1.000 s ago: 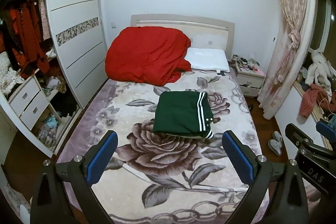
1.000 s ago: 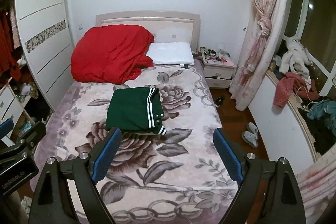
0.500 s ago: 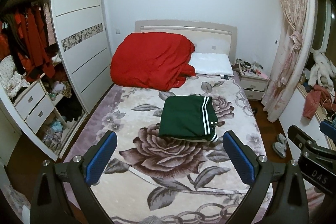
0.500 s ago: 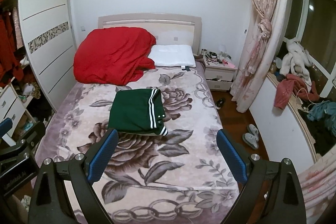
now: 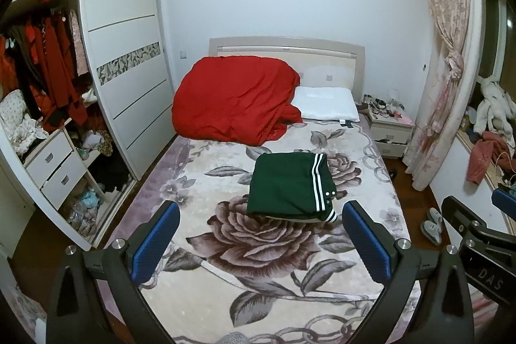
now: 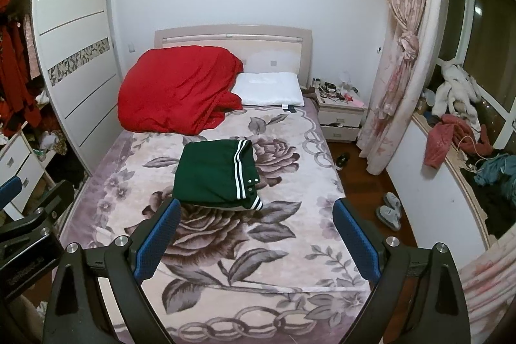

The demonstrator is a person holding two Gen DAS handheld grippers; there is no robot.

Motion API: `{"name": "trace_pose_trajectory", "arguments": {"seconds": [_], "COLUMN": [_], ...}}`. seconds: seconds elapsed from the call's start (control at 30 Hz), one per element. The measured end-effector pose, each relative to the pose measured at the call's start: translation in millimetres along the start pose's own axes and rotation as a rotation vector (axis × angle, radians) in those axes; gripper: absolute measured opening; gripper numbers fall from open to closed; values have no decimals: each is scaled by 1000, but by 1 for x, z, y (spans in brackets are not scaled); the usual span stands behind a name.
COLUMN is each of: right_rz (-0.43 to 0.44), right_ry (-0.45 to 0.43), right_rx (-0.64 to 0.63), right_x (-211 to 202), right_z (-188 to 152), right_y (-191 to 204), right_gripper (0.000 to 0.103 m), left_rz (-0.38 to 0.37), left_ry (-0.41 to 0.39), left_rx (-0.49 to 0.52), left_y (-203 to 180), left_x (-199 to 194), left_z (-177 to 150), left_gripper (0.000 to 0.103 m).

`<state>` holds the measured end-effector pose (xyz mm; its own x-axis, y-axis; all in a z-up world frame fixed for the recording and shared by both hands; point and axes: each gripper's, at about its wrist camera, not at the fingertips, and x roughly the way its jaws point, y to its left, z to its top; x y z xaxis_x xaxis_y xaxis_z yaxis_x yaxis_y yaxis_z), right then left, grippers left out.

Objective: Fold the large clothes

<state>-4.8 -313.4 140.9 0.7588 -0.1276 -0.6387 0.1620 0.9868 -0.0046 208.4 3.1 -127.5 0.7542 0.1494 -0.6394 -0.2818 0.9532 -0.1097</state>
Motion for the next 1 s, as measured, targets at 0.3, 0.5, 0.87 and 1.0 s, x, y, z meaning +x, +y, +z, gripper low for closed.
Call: {"name": "trace_pose_trajectory", "arguments": {"seconds": [0.3,0.5,0.87,1.0], "right_rz": [-1,-3,0,0], "right_ry": [0,0,-11,-10], "right_rx": [2,6,6,6], "right_x": [-2,-5,-12,-12], "right_z": [-2,-6,-7,-7], "right_y": [1,0,7,8], "right_gripper": [97,97,97,97], "left_rz": [-1,1,7,10], "left_ry": [-3,-1,-12,-8], "left_rx": [-2,-3,-20,-23], "left_y": [2,5,12,13], "left_x": [-1,-2,-8,-9], "left_z": [1,3,8,8], "left_gripper": [103,103,103,103]}}
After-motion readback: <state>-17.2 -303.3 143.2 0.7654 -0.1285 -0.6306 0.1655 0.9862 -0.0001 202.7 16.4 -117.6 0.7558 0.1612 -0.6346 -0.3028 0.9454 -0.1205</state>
